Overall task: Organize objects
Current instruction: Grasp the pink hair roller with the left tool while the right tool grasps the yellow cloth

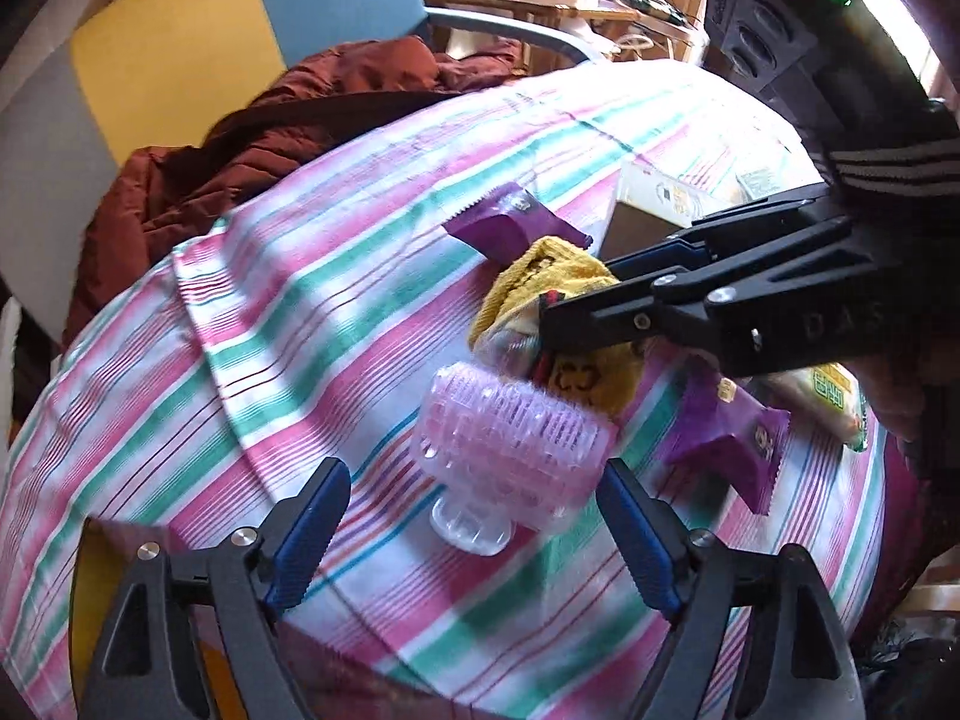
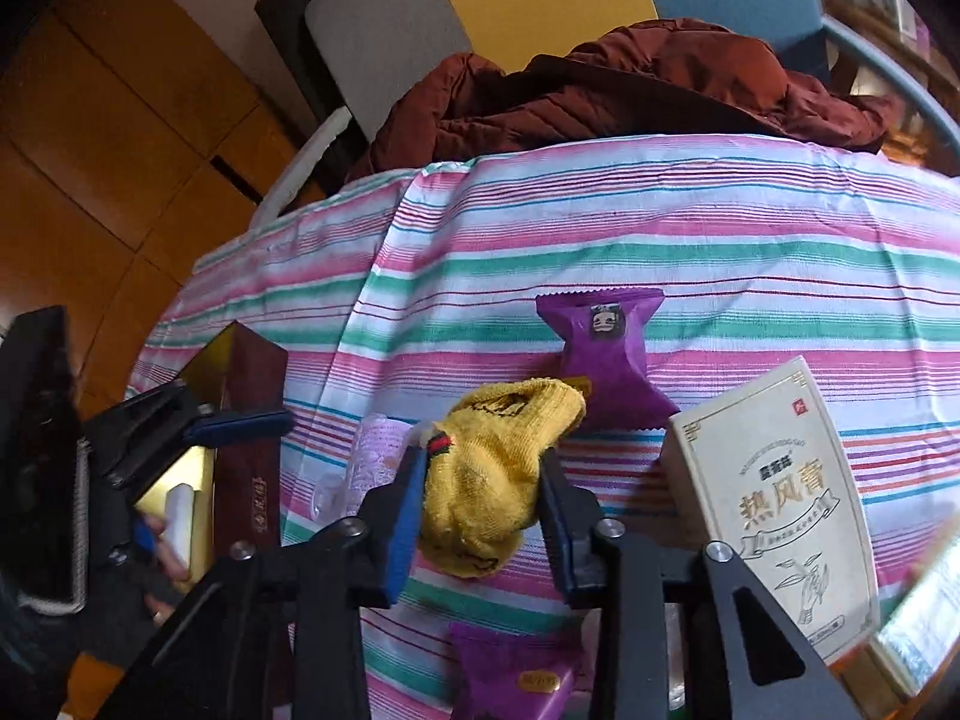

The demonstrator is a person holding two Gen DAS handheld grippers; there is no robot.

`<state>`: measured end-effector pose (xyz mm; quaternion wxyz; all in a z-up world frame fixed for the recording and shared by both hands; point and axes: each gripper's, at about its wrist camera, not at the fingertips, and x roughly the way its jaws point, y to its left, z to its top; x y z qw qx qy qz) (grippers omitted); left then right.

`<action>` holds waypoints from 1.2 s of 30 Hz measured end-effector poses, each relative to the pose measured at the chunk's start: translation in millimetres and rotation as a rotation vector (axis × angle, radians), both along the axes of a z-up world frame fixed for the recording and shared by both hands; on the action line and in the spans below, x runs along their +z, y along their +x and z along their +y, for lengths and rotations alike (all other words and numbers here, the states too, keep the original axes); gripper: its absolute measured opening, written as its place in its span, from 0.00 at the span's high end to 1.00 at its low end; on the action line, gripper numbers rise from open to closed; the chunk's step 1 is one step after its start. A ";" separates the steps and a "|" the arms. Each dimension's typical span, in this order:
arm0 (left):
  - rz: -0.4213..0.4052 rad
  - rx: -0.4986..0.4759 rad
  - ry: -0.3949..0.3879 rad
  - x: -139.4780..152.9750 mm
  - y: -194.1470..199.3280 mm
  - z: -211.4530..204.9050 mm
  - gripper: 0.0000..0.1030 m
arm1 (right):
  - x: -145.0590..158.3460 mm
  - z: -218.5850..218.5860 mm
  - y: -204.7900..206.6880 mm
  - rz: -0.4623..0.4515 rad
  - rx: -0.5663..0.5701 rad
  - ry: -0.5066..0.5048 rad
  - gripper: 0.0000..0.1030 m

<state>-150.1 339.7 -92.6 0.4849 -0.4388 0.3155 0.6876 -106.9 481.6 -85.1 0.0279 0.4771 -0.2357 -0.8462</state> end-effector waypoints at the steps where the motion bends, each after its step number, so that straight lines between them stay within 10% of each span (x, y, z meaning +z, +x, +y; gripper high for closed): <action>1: 0.005 -0.005 -0.007 -2.2 -0.7 3.2 0.17 | -1.8 1.3 -0.3 -0.004 0.001 -0.001 0.66; 17: -0.089 -0.028 0.018 -15.1 4.7 16.3 0.34 | -9.5 4.5 -5.5 -0.016 0.013 -0.027 0.53; 27: -0.093 0.085 0.167 35.9 27.0 -35.6 0.36 | 7.0 -15.3 -1.6 0.054 0.076 0.032 0.78; 29: -0.102 0.109 0.197 46.6 29.4 -52.3 0.36 | 6.1 -21.0 -1.9 0.043 0.079 0.084 0.99; 36: 0.017 0.164 0.191 49.7 36.7 -74.8 0.36 | -3.7 -12.8 -0.7 0.019 0.070 -0.060 0.90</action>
